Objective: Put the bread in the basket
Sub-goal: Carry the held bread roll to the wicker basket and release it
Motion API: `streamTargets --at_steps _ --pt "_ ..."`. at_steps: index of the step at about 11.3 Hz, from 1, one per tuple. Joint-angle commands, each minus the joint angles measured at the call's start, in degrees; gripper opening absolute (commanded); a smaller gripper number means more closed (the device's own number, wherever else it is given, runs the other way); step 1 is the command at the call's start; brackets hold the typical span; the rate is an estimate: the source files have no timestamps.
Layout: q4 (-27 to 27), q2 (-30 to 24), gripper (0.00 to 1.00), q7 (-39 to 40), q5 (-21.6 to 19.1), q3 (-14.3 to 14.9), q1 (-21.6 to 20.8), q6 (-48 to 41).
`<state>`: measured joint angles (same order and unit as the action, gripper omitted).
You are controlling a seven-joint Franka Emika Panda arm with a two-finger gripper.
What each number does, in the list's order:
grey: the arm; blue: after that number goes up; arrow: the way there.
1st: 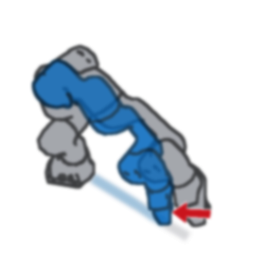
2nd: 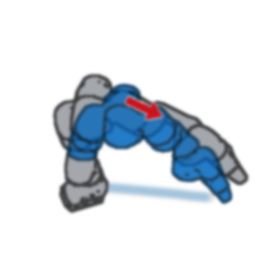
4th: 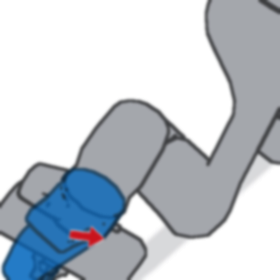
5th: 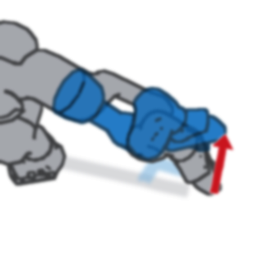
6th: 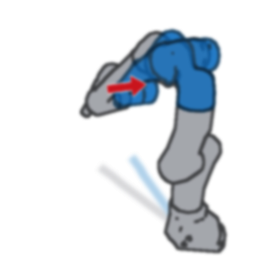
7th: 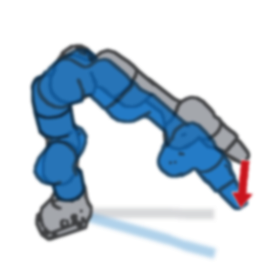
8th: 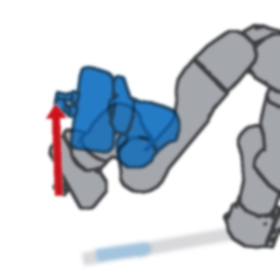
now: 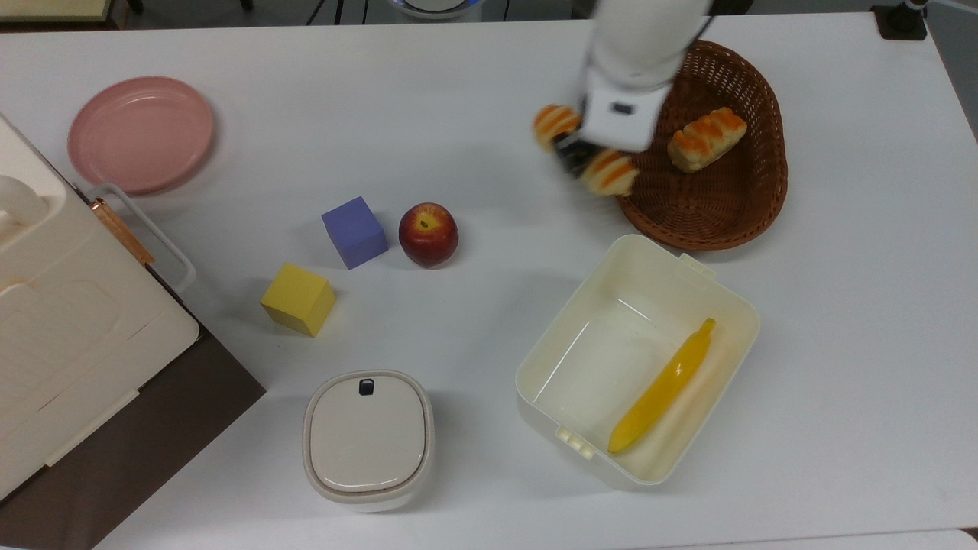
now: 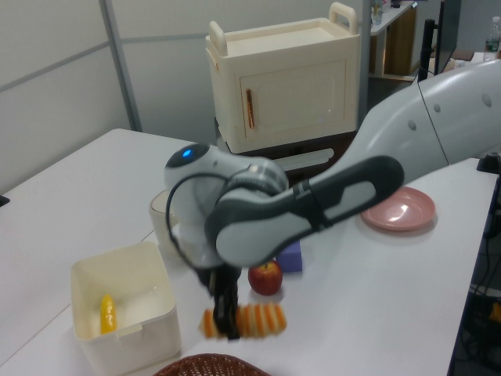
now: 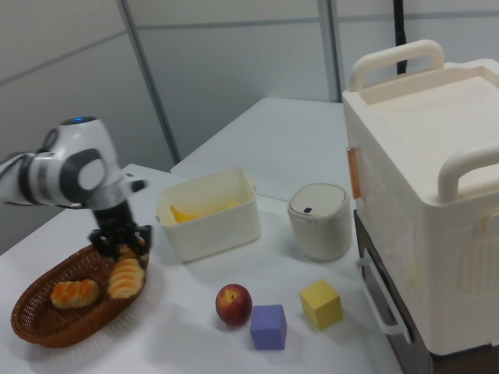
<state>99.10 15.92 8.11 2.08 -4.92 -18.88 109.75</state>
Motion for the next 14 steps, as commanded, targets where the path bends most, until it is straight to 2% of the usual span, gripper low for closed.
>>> streamTargets --at_steps 1,4,5,6,7,9,12,14 --pt "-1.6 -0.2 0.53 -6.4 -0.5 -2.6 -5.2 -0.5" --pt "-3.3 0.1 0.55 -10.6 -0.6 -2.6 -11.2 -0.1" --pt "-4.2 0.2 0.55 -14.5 -0.8 -2.6 -12.5 -0.2" --pt "-4.2 0.2 0.55 -21.7 -0.8 -2.6 -13.2 -0.2" --pt "-4.2 0.5 0.58 -28.7 -0.8 -2.6 -13.8 -0.2" --pt "-4.2 0.9 0.67 -34.6 -0.8 -2.7 -14.0 -0.1" --pt "-4.2 0.9 0.99 -34.6 -0.6 -2.6 -14.0 0.0" --pt "-4.7 0.6 1.00 -34.1 -0.1 -2.4 -13.2 -0.1"
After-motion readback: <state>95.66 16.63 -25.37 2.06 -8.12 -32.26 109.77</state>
